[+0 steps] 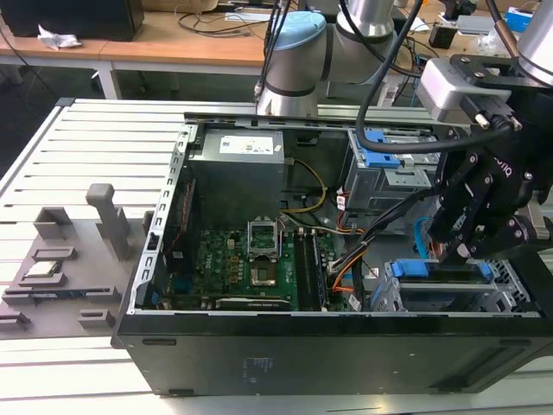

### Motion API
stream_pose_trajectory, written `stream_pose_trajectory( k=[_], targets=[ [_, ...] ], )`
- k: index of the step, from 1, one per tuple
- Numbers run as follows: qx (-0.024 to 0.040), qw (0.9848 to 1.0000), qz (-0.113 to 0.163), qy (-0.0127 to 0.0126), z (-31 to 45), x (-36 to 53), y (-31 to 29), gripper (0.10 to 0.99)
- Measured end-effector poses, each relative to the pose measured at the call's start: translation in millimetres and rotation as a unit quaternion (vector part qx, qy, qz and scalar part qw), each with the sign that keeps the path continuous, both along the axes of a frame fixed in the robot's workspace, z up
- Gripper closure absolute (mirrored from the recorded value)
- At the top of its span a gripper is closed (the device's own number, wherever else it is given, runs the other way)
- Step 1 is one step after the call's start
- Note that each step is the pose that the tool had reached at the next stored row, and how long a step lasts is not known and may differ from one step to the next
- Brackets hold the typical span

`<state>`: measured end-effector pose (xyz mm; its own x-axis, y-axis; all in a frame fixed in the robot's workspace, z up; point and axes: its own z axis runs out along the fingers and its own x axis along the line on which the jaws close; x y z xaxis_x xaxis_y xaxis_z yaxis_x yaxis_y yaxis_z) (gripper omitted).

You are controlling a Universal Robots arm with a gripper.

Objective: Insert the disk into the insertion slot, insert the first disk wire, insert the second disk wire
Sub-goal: 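Insert the disk into the insertion slot, then insert the first disk wire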

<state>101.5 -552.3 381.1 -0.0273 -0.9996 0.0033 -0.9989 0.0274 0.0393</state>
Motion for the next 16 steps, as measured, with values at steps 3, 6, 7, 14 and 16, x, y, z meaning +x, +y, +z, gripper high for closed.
stream_pose_trajectory(
  k=[3,6,7,14,16],
  targets=[
    [-0.0001,1.0,0.0,0.0,0.0,0.0,0.0,0.725],
    [-0.0001,1.0,0.0,0.0,-0.2,0.0,0.0,0.91],
    [-0.0001,1.0,0.0,0.0,-0.2,0.0,0.0,0.91],
    [-0.0001,1.0,0.0,0.0,-0.6,0.0,0.0,0.98],
    [-0.0001,1.0,0.0,0.0,-0.7,0.0,0.0,0.98]
  ],
)
